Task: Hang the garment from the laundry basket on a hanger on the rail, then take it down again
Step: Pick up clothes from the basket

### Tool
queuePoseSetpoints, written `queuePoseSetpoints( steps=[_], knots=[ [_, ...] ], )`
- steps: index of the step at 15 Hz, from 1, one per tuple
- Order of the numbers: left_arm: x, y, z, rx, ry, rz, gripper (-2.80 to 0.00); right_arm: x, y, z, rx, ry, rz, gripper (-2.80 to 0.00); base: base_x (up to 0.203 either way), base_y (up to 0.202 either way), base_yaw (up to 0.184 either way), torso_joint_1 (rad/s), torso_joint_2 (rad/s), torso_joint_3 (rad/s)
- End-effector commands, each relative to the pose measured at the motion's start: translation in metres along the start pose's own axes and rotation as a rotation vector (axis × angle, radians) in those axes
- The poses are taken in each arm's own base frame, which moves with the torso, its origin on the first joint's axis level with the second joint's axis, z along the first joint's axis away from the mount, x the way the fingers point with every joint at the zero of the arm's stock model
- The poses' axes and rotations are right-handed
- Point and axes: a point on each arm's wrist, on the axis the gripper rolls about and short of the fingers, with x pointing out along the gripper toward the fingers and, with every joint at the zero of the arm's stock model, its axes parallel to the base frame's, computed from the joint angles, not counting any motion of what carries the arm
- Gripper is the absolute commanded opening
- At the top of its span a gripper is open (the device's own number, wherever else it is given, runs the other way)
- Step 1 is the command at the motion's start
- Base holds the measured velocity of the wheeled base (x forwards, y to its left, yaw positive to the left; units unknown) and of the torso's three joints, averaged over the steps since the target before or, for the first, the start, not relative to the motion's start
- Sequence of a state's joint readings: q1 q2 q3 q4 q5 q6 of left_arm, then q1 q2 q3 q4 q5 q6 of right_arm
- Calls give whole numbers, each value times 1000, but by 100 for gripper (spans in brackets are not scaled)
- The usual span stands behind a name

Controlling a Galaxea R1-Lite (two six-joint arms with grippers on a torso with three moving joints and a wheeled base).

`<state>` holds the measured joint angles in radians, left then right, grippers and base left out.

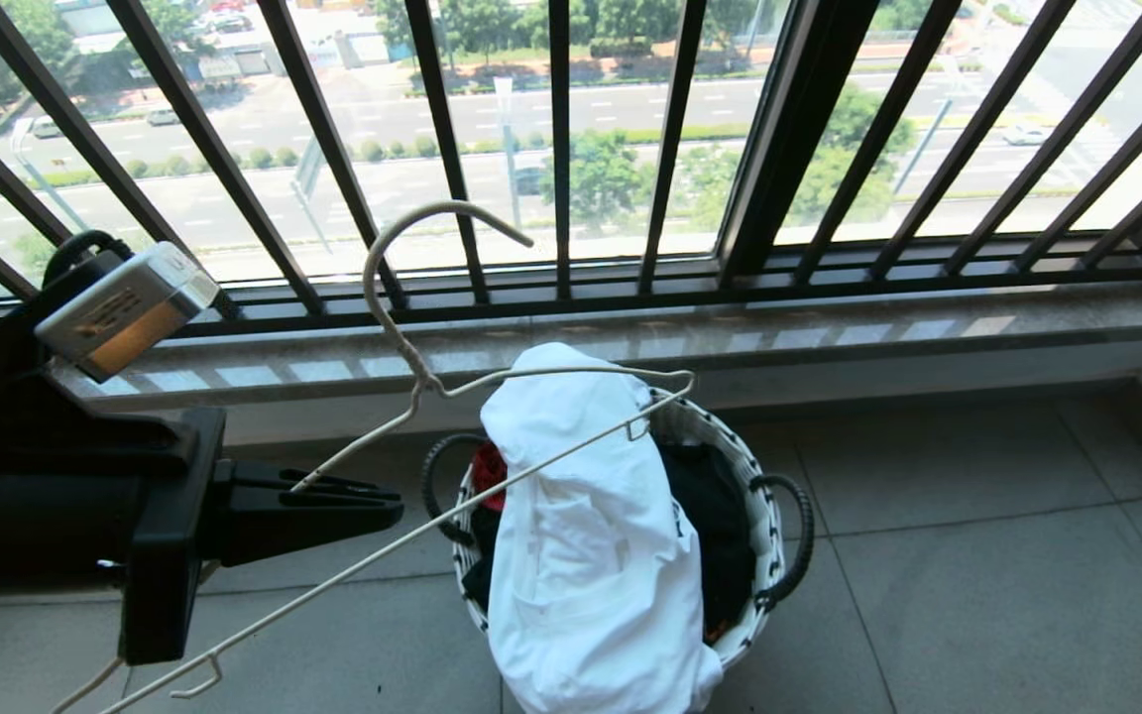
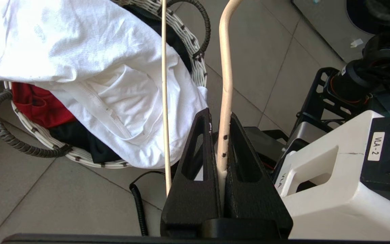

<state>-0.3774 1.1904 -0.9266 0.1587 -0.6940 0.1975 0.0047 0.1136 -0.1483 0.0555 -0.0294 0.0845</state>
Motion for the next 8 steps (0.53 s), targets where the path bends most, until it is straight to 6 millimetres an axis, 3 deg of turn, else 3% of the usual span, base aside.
queuePoseSetpoints(
  steps=[1, 4, 8],
  knots=[
    [-5, -3, 3, 6, -15, 21, -280, 14, 3, 36, -2, 64, -7, -280, 0, 0, 0, 0, 0, 0],
    [-10, 1, 12, -50, -38, 100, -280, 50, 8, 73, -6, 185, -7, -280, 0, 0, 0, 0, 0, 0],
    [-19, 8, 18, -61, -66, 164, -280, 139, 16, 88, -31, 457, 50, -280, 0, 0, 0, 0, 0, 0]
  ],
)
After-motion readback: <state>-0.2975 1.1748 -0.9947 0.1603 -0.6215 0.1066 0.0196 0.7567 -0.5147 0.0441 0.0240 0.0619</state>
